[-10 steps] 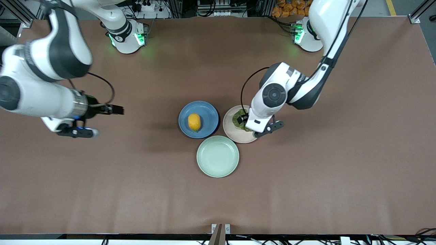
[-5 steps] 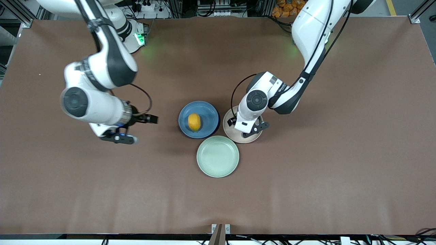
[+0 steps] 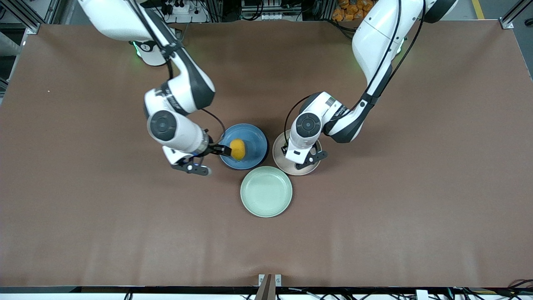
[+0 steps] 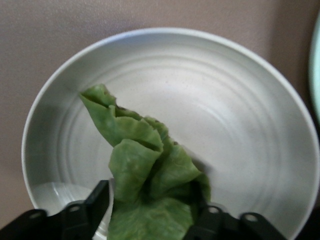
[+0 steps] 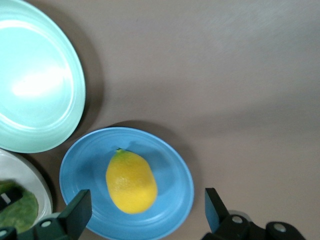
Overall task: Pick lemon and lettuce from blue and beige plates
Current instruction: 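Grasp the lettuce with the left gripper while the right gripper reaches the lemon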
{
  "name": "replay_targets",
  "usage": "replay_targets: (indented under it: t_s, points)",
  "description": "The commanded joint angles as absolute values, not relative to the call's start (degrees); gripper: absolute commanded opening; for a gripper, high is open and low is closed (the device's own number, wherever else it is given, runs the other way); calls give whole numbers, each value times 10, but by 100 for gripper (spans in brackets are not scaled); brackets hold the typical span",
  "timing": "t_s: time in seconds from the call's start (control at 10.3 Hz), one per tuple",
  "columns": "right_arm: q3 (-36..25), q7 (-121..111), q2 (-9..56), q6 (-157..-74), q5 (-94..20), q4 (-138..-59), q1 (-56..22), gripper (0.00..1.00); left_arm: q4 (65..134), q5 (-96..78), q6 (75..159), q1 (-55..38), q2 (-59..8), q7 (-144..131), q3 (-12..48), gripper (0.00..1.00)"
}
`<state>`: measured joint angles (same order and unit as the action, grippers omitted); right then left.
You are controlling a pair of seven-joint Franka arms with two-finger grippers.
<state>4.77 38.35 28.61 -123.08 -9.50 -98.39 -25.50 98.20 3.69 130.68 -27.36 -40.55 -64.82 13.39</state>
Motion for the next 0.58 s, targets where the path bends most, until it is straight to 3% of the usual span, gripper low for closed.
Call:
replay_targets:
  t_s: [0.0, 0.1, 0.48]
  points:
    - [49, 431, 309, -1267, -70, -979, -280, 100, 977, 55, 1309, -280, -409, -673, 129, 11]
    - [49, 438, 319, -1273, -61, -979, -288, 100, 974, 55, 1308, -280, -407, -681, 129, 6]
    - [49, 474, 351, -1291, -20, -980, -313, 100, 955, 54, 1307, -281, -404, -709, 130, 1]
